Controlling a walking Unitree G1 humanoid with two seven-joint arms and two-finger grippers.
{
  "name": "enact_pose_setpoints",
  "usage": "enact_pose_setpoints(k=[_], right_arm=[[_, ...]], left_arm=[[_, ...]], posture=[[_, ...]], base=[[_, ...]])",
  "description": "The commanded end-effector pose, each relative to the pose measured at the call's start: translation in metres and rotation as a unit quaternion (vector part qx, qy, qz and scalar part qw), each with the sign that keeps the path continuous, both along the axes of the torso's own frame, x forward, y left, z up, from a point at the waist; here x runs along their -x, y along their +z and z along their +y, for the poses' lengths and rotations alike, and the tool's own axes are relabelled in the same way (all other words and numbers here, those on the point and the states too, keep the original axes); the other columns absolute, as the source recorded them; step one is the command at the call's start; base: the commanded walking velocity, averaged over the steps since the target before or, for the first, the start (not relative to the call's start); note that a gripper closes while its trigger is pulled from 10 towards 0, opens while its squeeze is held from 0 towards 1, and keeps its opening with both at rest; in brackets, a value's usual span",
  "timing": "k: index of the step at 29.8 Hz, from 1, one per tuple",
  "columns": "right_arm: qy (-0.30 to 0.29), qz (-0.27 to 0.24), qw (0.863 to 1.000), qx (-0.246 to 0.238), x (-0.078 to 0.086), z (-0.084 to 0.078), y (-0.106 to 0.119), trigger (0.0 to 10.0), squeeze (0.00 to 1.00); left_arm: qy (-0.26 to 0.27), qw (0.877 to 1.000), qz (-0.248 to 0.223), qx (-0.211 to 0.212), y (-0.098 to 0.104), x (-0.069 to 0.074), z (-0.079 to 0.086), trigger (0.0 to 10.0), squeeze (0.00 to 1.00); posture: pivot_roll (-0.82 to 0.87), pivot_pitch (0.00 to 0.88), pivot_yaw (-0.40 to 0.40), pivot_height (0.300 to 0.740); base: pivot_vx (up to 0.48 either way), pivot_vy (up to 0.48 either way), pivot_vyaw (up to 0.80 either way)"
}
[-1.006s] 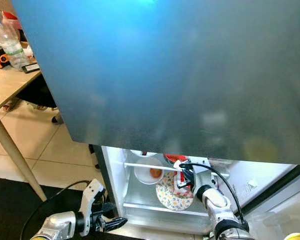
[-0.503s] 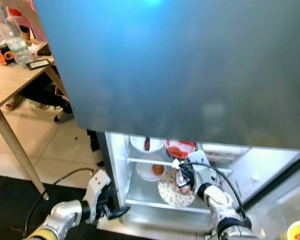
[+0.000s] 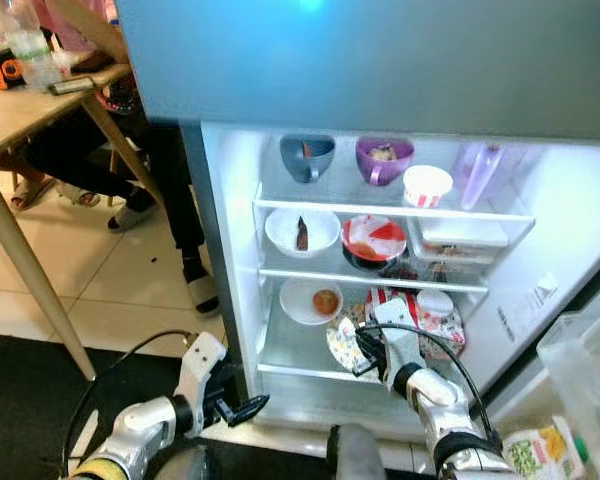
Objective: Restocking fridge
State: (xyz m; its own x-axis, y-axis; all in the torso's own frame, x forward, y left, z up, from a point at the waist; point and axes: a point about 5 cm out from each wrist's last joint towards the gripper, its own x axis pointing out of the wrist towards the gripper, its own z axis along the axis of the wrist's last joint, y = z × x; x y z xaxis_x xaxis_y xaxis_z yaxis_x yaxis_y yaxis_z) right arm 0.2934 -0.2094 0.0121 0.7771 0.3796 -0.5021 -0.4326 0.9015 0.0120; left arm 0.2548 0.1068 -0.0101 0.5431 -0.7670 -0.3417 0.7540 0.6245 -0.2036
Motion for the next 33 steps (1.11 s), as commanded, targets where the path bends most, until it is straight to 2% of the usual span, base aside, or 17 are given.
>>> enact_pose_setpoints(k=[1,6,7,10,12,14,18,21,22,26,31,33], right_arm=[[0.031,-0.028,0.999,-0.003,-0.011,0.008,0.012,10.0,0.0],[0.11,-0.058,0.992,-0.006,-0.021,0.026,0.028,10.0,0.0],[0.11,-0.058,0.992,-0.006,-0.021,0.026,0.028,10.0,0.0],[0.166,-0.078,0.983,-0.026,-0.026,0.04,0.039,10.0,0.0],[0.166,-0.078,0.983,-0.026,-0.026,0.04,0.039,10.0,0.0],[0.196,-0.087,0.976,-0.025,-0.03,0.048,0.046,10.0,0.0],[0.203,-0.098,0.974,-0.018,-0.035,0.053,0.052,10.0,0.0],[0.21,-0.146,0.967,-0.009,-0.052,0.073,0.076,10.0,0.0],[0.21,-0.146,0.967,-0.009,-0.052,0.073,0.076,10.0,0.0],[0.181,-0.197,0.963,0.002,-0.07,0.092,0.102,10.0,0.0],[0.158,-0.209,0.965,0.02,-0.077,0.096,0.11,10.0,0.0],[0.145,-0.206,0.966,0.057,-0.081,0.099,0.111,10.0,0.0]], left_arm=[[0.008,1.0,-0.015,0.012,0.003,-0.002,-0.005,10.0,0.0],[0.027,0.999,-0.04,0.021,0.008,-0.006,-0.009,10.0,0.0],[0.027,0.999,-0.04,0.021,0.008,-0.006,-0.009,10.0,0.0],[0.032,0.998,-0.05,0.03,0.012,-0.008,-0.013,10.0,0.0],[0.032,0.998,-0.05,0.03,0.012,-0.008,-0.013,10.0,0.0],[0.031,0.998,-0.052,0.028,0.012,-0.009,-0.013,10.0,0.0],[0.032,0.998,-0.053,0.028,0.012,-0.009,-0.012,10.0,0.0],[0.05,0.996,-0.066,0.046,0.019,-0.015,-0.011,10.0,0.0],[0.05,0.996,-0.066,0.046,0.019,-0.015,-0.011,10.0,0.0],[0.054,0.995,-0.072,0.053,0.021,-0.016,-0.013,10.0,0.0],[0.052,0.995,-0.071,0.054,0.02,-0.015,-0.015,10.0,0.0],[0.049,0.994,-0.075,0.058,0.022,-0.015,-0.018,10.0,0.0]], posture=[[-0.05,0.0,0.014,0.546],[-0.06,0.0,0.013,0.546],[-0.06,0.0,0.013,0.546],[-0.06,0.0,0.012,0.546],[-0.06,0.0,0.012,0.546],[-0.06,0.0,0.014,0.546],[-0.06,0.0,0.018,0.546],[-0.06,0.0,0.018,0.546],[-0.06,0.0,0.018,0.546],[-0.06,0.0,0.017,0.546],[-0.06,0.0,0.015,0.546],[-0.07,0.0,0.02,0.546]], base=[[0.0,0.0,0.0],[0.0,0.0,0.0],[0.0,0.0,0.0],[0.0,0.0,0.0],[0.0,0.0,0.0],[0.0,0.0,0.0],[0.0,0.0,0.0],[0.0,0.0,0.0],[0.0,0.0,0.0],[0.0,0.0,0.0],[0.0,0.0,0.0],[0.0,0.0,0.0]])
